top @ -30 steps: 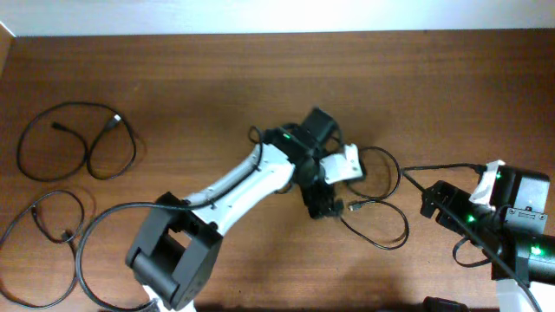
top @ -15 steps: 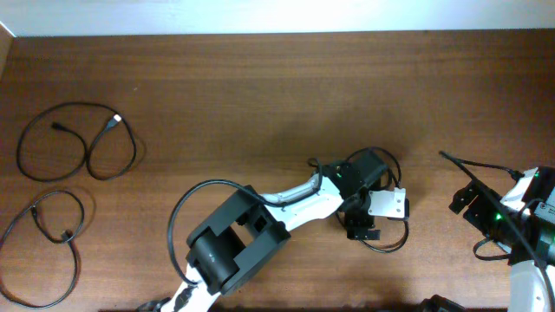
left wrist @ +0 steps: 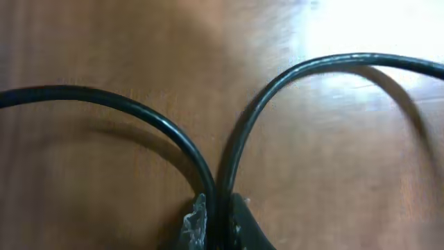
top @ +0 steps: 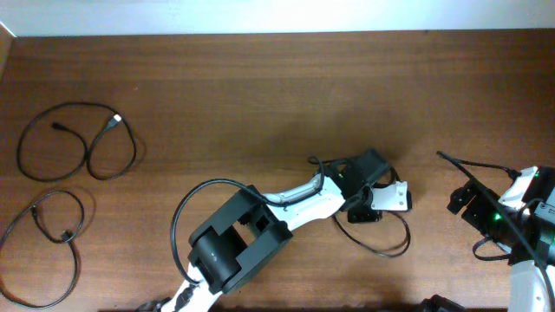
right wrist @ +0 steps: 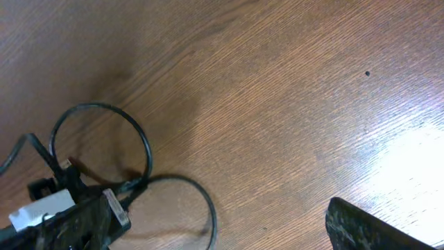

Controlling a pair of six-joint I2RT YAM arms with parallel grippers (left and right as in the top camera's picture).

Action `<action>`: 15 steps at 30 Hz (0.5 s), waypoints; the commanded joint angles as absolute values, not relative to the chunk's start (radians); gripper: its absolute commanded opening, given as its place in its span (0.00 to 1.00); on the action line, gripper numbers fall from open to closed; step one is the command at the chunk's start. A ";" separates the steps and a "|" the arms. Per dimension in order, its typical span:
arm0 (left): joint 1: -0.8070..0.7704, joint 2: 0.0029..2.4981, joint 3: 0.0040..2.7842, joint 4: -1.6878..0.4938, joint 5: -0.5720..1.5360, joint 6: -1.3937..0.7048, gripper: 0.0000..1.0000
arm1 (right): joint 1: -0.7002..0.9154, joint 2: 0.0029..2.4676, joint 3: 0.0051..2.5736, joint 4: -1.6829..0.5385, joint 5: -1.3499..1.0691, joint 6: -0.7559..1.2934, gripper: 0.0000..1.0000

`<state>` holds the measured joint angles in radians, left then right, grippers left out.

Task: Untangle cables
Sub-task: 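Carry the last cable to the upper left and release it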

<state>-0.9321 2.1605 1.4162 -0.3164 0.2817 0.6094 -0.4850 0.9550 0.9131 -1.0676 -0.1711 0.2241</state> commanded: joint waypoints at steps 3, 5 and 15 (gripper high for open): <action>-0.832 2.200 1.405 -0.330 0.081 0.553 0.03 | -0.493 0.955 0.920 -1.071 -0.181 0.213 0.98; -0.732 2.200 1.405 -0.329 0.081 0.548 0.04 | -0.493 0.955 0.920 -1.071 -0.181 0.213 0.98; -0.106 2.200 1.405 -0.225 0.081 0.548 0.09 | -0.493 0.955 0.920 -1.078 -0.181 0.213 0.98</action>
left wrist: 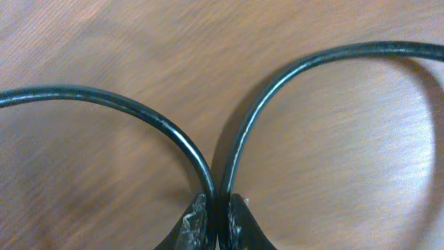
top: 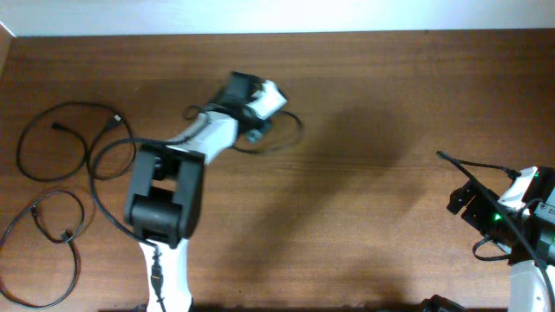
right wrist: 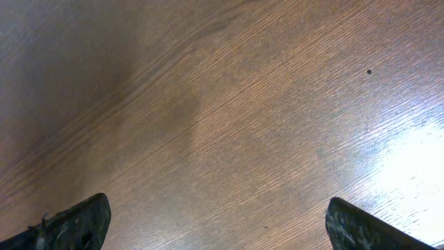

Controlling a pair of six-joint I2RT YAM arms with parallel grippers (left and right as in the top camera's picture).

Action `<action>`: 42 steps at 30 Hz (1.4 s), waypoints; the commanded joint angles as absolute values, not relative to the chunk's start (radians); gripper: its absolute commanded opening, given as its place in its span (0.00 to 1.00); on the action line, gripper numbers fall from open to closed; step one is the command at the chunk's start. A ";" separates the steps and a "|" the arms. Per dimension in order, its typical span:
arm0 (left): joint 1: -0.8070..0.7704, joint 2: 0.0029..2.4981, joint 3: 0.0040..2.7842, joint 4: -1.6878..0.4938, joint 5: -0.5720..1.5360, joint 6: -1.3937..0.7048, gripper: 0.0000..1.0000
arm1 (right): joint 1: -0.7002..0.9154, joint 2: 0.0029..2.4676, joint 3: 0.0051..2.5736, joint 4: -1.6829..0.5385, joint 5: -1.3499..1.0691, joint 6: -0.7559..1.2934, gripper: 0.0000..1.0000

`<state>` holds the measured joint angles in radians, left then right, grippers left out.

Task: Untangle cables

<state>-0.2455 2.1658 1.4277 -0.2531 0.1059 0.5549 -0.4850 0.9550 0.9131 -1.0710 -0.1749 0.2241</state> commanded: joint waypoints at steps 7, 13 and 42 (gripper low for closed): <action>0.178 2.200 1.405 0.036 0.082 0.412 0.11 | -0.492 0.955 0.920 -1.089 -0.231 0.213 0.97; 0.214 2.200 1.406 0.273 0.081 0.412 0.49 | -0.492 0.955 0.920 -1.108 -0.233 0.213 0.97; -0.007 1.404 1.408 -1.091 0.160 0.143 0.99 | -0.491 0.694 0.999 -1.190 -0.572 -0.104 0.99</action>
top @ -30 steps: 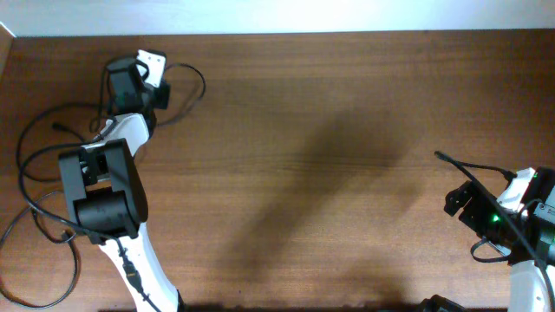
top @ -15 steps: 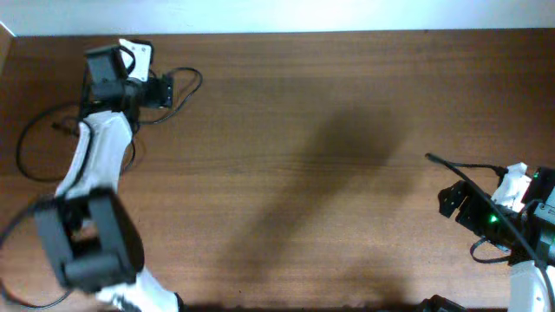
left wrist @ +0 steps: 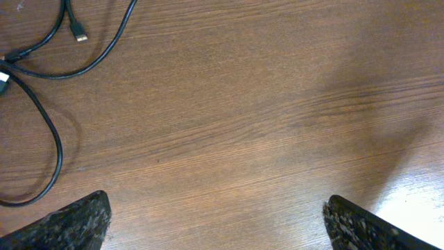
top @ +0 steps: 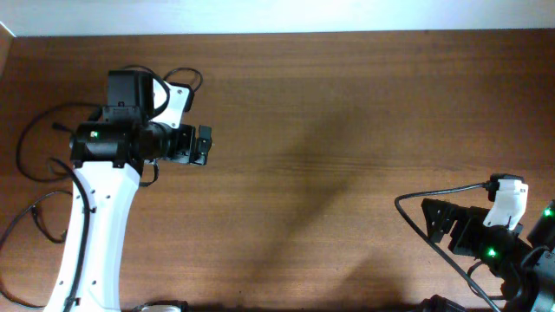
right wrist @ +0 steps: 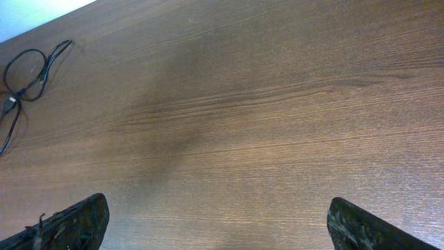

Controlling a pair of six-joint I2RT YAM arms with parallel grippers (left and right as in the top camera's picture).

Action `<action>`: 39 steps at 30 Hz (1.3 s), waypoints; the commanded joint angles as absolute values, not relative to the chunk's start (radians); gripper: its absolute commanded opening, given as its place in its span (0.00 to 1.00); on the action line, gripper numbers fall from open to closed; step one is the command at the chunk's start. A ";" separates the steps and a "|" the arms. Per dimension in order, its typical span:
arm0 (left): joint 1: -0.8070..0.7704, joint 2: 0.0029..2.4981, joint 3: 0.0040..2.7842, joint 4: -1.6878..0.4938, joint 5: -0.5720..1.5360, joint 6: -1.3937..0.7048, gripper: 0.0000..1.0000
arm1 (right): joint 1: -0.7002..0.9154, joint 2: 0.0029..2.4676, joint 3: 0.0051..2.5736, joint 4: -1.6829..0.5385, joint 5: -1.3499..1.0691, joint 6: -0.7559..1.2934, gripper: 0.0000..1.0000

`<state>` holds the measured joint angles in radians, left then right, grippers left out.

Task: Untangle cables

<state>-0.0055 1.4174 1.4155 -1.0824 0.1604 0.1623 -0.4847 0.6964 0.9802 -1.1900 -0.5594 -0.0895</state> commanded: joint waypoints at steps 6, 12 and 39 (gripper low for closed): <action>-0.007 1.404 1.408 -1.094 0.160 0.143 0.99 | -0.491 0.694 0.999 -1.190 -0.568 -0.104 0.99; -0.007 1.404 1.408 -1.094 0.160 0.143 0.99 | -0.491 0.694 0.999 -1.190 -0.568 -0.104 0.99; -0.064 0.987 1.132 -0.762 0.160 0.152 0.99 | -0.491 0.694 0.999 -1.190 -0.568 -0.104 0.99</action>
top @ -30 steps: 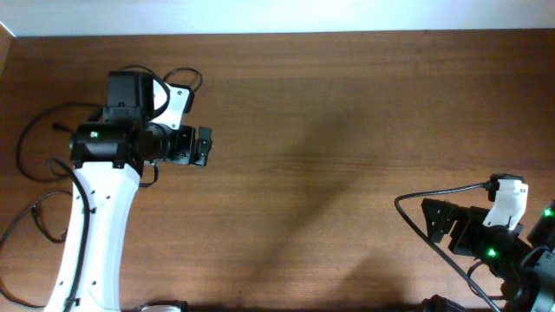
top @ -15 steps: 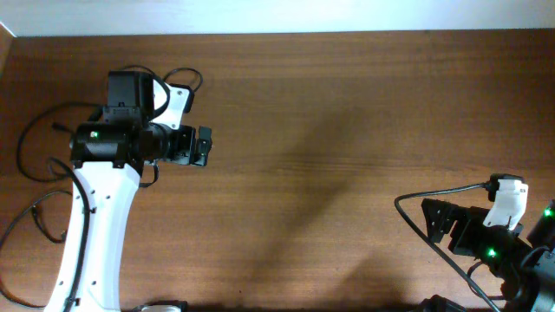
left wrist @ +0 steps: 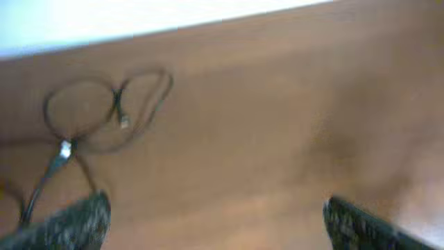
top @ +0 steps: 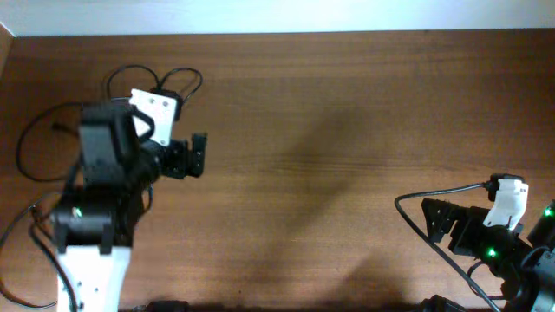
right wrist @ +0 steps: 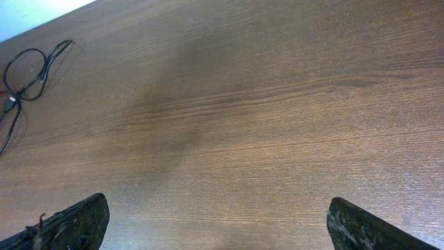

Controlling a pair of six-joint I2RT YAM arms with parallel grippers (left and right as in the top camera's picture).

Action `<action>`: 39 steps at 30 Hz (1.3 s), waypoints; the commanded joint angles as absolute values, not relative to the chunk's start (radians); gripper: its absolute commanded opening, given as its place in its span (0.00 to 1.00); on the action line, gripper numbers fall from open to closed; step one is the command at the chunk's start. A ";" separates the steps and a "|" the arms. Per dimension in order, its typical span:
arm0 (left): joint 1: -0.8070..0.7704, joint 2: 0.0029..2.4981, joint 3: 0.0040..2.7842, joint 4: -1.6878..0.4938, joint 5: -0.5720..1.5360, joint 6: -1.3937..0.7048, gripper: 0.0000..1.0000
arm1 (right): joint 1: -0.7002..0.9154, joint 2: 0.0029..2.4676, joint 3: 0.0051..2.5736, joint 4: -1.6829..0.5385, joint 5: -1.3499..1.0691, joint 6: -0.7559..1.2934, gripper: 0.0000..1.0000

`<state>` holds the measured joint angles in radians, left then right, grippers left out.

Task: Untangle cables

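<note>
Black cables lie at the table's left. One loop [top: 176, 80] curls at the back by my left arm, another cable [top: 30, 146] sits at the far left, and a third [top: 22, 232] lies toward the front left. The left wrist view is blurred and shows the cable loops [left wrist: 104, 104] well ahead. My left gripper [top: 200, 154] [left wrist: 218, 229] is open and holds nothing. At the front right my right gripper [top: 431, 223] [right wrist: 222, 226] is open over bare wood, with a cable loop [right wrist: 28, 66] far off at its view's upper left.
The brown wooden table [top: 347, 130] ends at a pale wall along the back. A thin black lead [top: 416, 198] arcs from my right arm's wrist.
My left arm has drawn back toward the front left and tilted up, so its camera now sees the cable loops and the table's far edge. Its gripper stays open. The right arm has not moved.
My left gripper was shut on a black cable right of the table's middle, near the right arm. Then it held that cable at the back, left of centre. Later it stood open at the left with the cable lying by the others, and the right arm sat lower at the front right.
</note>
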<state>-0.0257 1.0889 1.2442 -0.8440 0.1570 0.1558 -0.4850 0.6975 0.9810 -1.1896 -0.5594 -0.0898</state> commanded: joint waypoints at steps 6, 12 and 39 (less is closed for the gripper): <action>-0.168 0.701 0.760 -0.345 0.162 0.173 0.99 | -0.491 0.694 0.999 -1.190 -0.568 -0.104 0.99; -0.192 0.506 0.463 -0.043 0.208 0.167 0.99 | -0.491 0.694 0.999 -1.190 -0.568 -0.104 0.99; -0.069 0.005 0.009 -0.080 0.080 0.091 0.99 | -0.491 0.694 0.999 -1.190 -0.568 -0.104 0.99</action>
<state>-0.1017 0.0128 0.0116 -0.0685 0.1074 0.1070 -0.4850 0.6971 0.9829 -1.1931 -0.5594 -0.0902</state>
